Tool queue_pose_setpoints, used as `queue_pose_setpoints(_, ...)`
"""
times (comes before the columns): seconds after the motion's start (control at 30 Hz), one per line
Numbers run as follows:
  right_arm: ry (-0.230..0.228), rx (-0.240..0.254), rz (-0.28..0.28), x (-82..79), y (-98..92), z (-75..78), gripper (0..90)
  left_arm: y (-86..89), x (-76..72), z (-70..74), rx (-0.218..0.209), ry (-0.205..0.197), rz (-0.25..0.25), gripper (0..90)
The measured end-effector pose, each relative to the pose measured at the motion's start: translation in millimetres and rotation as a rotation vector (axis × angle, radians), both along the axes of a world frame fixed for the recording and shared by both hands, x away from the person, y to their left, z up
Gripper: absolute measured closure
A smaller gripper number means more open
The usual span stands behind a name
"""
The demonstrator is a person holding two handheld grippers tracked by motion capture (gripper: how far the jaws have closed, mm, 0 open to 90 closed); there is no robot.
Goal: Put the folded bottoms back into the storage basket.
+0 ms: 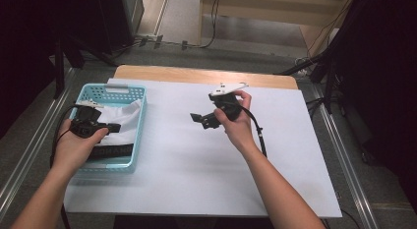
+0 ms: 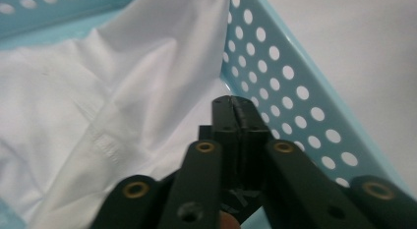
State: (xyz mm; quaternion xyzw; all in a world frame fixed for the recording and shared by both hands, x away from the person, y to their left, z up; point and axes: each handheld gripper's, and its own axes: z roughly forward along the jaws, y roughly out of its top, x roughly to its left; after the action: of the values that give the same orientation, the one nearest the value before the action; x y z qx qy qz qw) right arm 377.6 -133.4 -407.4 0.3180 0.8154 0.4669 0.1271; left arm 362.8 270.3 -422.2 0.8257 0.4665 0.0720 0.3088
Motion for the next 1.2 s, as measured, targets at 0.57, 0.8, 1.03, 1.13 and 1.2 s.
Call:
queue_pose_setpoints(0.57,-0.049,-0.001,-0.168,-63.7,-98.9,-23.6,0.0,-25.7,23.6,-32.7,0.184,0.192,-0.048,90.0)
queue_pose_setpoints(0.8,-0.029,0.017,-0.243,-86.3,-128.0,-45.0,0.0,-36.0,28.4,-41.1,0.206,0.28,-0.071,90.0)
queue_pose_setpoints(1.03,-0.025,0.044,-0.315,-106.8,-158.6,-54.4,0.0,-38.4,28.8,-43.7,0.146,0.389,-0.196,90.0)
queue_pose_setpoints(1.13,-0.021,0.038,-0.334,-115.0,-167.0,-58.3,0.0,-38.7,27.0,-44.1,0.144,0.413,-0.234,90.0)
queue_pose_setpoints(1.2,-0.022,0.033,-0.339,-120.1,-171.1,-61.5,0.0,-37.0,26.5,-42.8,0.141,0.411,-0.238,90.0)
